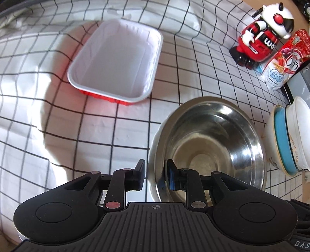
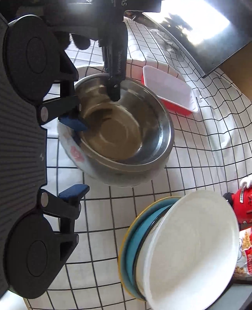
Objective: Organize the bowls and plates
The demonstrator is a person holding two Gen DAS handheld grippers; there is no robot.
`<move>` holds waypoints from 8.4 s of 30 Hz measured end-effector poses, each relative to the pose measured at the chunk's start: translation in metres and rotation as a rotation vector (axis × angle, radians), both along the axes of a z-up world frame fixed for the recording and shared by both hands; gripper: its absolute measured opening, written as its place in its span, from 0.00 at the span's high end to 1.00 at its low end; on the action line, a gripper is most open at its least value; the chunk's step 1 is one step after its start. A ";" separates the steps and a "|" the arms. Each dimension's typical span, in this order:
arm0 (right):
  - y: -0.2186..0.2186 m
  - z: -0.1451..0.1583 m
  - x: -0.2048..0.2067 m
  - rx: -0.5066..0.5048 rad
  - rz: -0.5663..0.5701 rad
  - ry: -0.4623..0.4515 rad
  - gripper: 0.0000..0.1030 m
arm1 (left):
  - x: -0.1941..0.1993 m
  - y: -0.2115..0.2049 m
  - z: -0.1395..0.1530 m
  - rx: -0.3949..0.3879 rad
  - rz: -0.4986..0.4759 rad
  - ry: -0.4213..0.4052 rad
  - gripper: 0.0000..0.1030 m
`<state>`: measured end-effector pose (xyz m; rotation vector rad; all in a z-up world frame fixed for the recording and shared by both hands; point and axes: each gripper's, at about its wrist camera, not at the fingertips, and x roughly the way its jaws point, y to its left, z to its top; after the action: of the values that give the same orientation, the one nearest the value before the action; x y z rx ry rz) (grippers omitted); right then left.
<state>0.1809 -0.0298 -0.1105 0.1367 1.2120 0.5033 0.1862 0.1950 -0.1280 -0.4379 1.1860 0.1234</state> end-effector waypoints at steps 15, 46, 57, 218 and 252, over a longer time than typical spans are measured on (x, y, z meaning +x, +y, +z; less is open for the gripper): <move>0.028 -0.029 0.019 0.008 0.030 0.155 0.41 | 0.009 0.001 -0.002 -0.032 -0.039 0.005 0.71; 0.001 0.076 0.030 0.050 0.321 -0.313 0.39 | -0.005 -0.014 0.087 -0.043 0.187 -0.284 0.84; -0.109 0.112 0.094 -0.037 0.190 -0.626 0.24 | 0.039 -0.122 0.119 0.000 0.090 -0.395 0.87; -0.174 -0.047 0.121 0.335 0.208 0.247 0.51 | 0.052 -0.207 0.041 0.040 0.010 0.043 0.56; -0.171 -0.045 0.116 0.325 0.197 0.208 0.50 | 0.072 -0.219 0.039 0.140 -0.095 0.173 0.47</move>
<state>0.2971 -0.2011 -0.1558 0.3553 1.3468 0.8749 0.2578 -0.0245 -0.0892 -0.2510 1.3569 0.1635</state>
